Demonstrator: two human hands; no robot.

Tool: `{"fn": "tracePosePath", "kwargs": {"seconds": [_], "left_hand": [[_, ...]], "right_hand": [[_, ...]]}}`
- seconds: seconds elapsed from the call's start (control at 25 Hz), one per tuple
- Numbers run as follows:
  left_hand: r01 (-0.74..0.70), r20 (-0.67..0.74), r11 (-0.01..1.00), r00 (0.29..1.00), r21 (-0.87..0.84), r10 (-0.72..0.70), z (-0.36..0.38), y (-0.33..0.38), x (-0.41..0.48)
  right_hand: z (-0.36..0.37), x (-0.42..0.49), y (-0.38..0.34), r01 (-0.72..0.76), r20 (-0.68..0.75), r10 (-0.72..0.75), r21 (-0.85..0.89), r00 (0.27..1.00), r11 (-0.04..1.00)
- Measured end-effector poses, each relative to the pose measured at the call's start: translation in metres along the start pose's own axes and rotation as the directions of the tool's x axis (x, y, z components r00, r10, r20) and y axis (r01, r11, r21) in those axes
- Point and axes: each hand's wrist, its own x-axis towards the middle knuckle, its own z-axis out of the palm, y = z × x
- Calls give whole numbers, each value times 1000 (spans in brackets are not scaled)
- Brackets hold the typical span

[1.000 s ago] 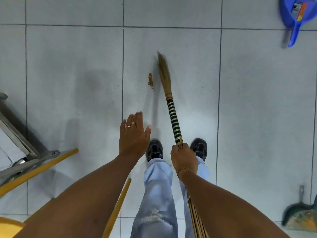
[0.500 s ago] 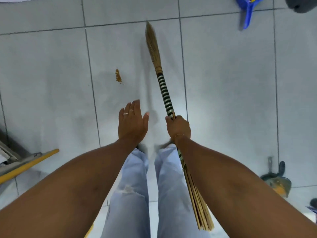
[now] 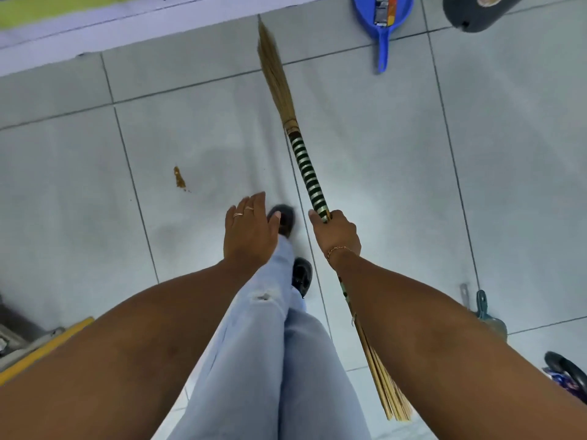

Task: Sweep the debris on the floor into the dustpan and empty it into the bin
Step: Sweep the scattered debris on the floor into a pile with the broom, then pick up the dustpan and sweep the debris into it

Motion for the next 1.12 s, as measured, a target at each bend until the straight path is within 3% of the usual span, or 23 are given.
{"fn": "tracePosePath", "kwargs": {"seconds": [0.24,0.36,0.48,0.68,0.92,1.12], "left_hand": [[1,-14,999,1000,45,-1,-22,55,96],[-67,-23,997,997,43,68,-28,106,164],[-93,53,996,994,-14,93,-44,162,233],[-151,170,988,973,-39,155,-59,248,352],[-25,331,998,942,-59,43,-38,321,448],[213,419,969,897,-126,-143,18,366,528]], "right_hand": [[-78,70,-33,-2,-33,4,59,999,998],[-129,121,-45,-59,-58,58,-4,997,998],[-181,161,-58,-79,-97,74,-53,993,995],[-273,247,-78,-158,-219,156,8,963,987],[-354,350,-80,-149,-240,162,69,957,986],[-370,465,-87,-85,-151,89,27,985,996]]}}
